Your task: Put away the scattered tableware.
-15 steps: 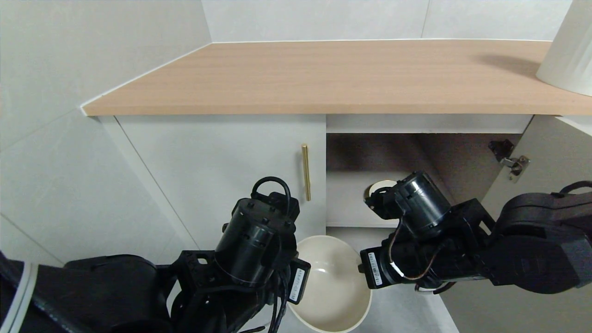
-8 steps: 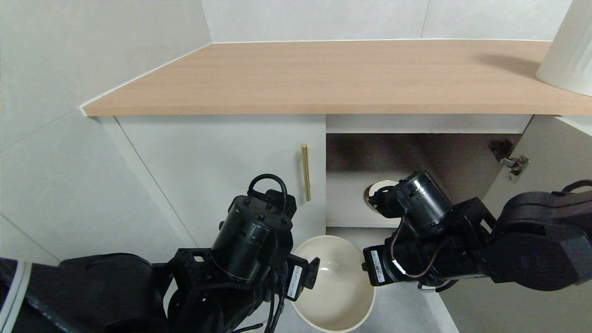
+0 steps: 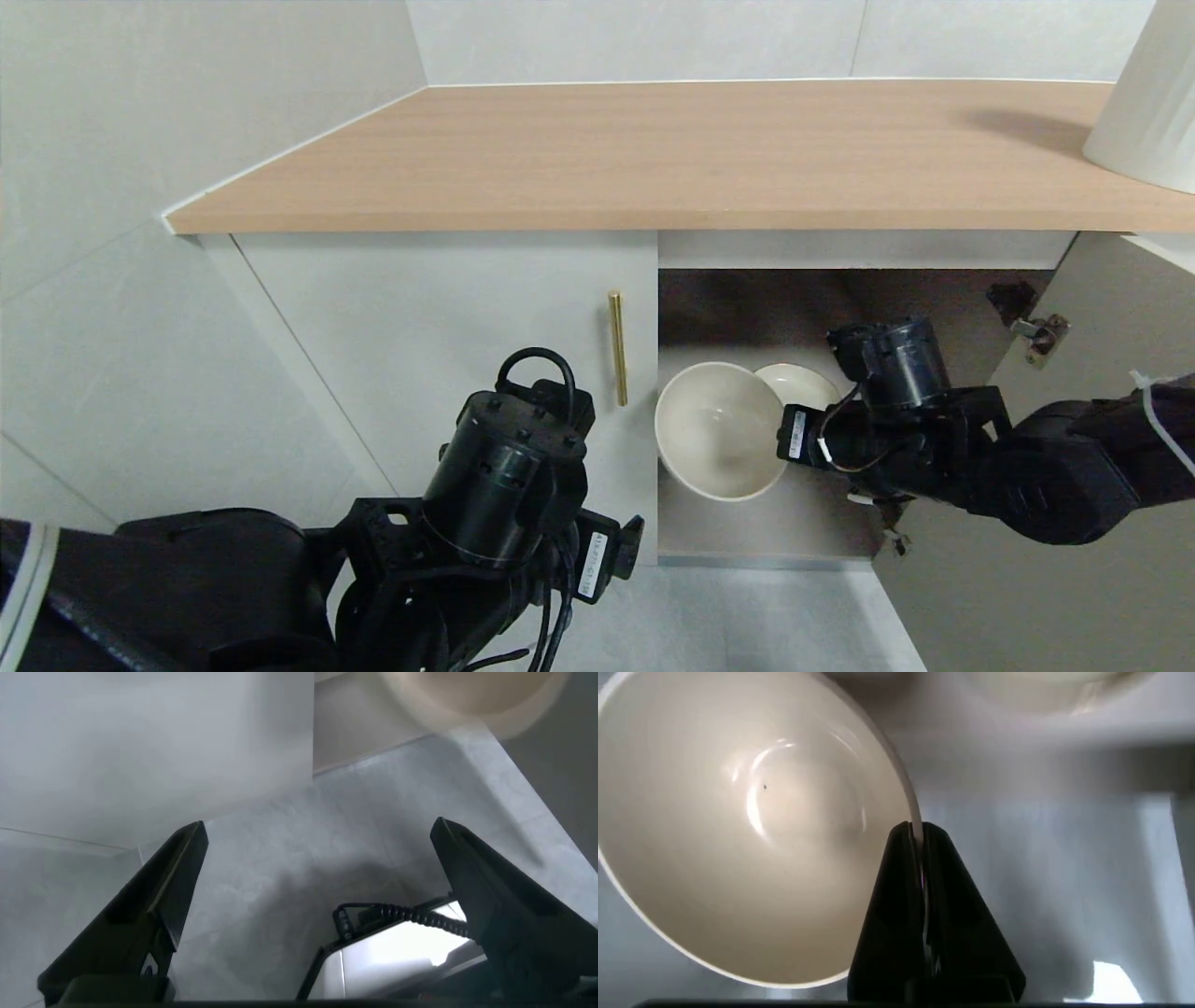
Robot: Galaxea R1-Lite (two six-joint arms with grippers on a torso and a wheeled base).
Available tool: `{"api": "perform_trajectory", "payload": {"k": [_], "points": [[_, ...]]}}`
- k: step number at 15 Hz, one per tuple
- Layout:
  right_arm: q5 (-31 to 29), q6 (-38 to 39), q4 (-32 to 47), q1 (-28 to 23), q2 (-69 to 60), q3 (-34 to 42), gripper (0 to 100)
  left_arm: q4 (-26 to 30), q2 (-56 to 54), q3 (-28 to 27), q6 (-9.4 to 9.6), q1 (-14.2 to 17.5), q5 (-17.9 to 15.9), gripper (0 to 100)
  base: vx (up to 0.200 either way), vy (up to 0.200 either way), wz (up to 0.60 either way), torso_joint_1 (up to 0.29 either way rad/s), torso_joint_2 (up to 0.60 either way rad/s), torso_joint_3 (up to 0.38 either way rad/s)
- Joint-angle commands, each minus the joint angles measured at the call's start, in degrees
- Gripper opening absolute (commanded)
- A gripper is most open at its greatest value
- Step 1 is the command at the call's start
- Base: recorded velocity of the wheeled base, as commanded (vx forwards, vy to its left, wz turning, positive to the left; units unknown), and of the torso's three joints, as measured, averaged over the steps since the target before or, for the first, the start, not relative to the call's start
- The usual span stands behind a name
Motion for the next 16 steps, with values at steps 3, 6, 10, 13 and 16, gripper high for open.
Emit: {"api": "perform_trajectory", "payload": {"k": [3,6,10,13,16], "points": [[-1.5,-2.3,-13.7,-3.3,3.4,6.3,0,0.0,-0.1,0.0,-0.01,0.2,0.0,100,0.0,0.0,0.0,0.0,0.0,0.0],[-3.9,-2.7,-14.7,-7.5,6.5,2.1,0,0.0,0.0,0.0,-0.01,0.2,-0.1,100,0.0,0.0,0.0,0.0,0.0,0.0],[-4.6,-2.6,-14.7,-11.4,9.7,-3.0,0,0.0,0.5,0.0,-0.01,0.2,-0.1,100,0.0,0.0,0.0,0.0,0.0,0.0],[-5.0,-2.7,-14.6,-12.5,11.8,-5.8,0,0.0,0.6,0.0,-0.1,0.2,-0.1,100,0.0,0.0,0.0,0.0,0.0,0.0],[-5.9,-2.6,-14.6,-13.6,13.5,-8.4,0,0.0,0.9,0.0,-0.01,0.4,-0.1,100,0.0,0.0,0.0,0.0,0.0,0.0]]}}
